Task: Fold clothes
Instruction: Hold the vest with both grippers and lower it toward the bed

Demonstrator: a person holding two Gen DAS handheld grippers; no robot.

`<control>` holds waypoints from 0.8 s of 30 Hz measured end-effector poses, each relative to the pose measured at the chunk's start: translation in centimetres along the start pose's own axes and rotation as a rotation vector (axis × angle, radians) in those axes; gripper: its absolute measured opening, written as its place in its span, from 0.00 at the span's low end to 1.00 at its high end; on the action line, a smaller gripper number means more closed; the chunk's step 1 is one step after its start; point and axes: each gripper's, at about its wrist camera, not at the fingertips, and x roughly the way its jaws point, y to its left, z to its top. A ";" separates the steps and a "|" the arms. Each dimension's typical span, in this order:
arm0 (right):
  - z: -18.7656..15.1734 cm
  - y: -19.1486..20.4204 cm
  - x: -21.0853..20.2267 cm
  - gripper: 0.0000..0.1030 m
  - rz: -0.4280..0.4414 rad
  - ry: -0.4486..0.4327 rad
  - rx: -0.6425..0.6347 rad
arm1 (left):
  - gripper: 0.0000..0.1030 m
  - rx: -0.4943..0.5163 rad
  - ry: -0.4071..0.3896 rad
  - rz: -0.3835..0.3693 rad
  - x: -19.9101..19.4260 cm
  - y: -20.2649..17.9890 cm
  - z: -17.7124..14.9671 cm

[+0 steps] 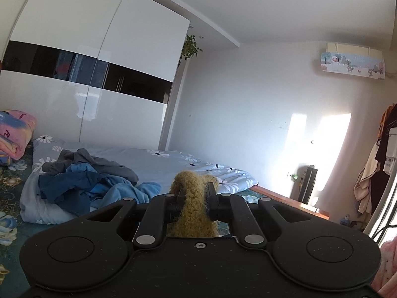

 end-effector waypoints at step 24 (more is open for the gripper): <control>15.4 13.9 -26.1 0.08 -0.736 -0.499 -0.298 | 0.07 0.312 -0.416 0.104 -7.3 -11.9 9.1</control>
